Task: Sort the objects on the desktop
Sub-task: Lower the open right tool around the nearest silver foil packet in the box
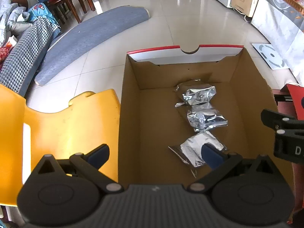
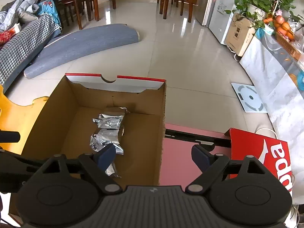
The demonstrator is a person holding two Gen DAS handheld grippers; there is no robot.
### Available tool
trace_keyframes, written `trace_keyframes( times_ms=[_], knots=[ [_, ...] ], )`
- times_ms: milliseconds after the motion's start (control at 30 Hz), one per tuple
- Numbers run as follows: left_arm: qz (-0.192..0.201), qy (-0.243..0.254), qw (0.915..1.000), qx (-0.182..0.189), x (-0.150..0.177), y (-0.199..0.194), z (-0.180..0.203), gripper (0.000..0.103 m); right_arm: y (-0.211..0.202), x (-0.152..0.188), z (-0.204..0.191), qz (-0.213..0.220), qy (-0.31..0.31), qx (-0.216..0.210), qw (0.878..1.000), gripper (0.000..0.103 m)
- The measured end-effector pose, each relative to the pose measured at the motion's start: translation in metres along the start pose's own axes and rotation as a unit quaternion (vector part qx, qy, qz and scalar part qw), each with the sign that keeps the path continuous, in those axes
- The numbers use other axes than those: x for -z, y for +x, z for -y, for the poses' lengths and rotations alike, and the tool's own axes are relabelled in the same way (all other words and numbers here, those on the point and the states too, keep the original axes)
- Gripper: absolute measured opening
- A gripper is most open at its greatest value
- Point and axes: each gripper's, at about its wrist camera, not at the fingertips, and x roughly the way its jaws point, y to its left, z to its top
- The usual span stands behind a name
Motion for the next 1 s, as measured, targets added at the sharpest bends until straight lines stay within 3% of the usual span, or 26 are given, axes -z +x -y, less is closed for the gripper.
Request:
trace_keyframes(
  times_ms=[800, 867, 1000],
  knots=[
    [-0.003, -0.001, 0.9997, -0.023, 0.003, 0.004, -0.014, 0.103, -0.001, 0.000, -0.023, 0.007, -0.021, -0.029, 0.999, 0.085],
    [-0.004, -0.002, 0.9997, -0.024, 0.003, 0.005, -0.016, 0.103, 0.000, -0.001, -0.023, 0.008, -0.022, -0.035, 0.999, 0.084],
    [-0.003, -0.006, 0.9995, -0.031, 0.003, 0.005, -0.021, 0.103, 0.001, -0.003, -0.022, 0.014, -0.024, -0.070, 0.997, 0.069]
  ],
)
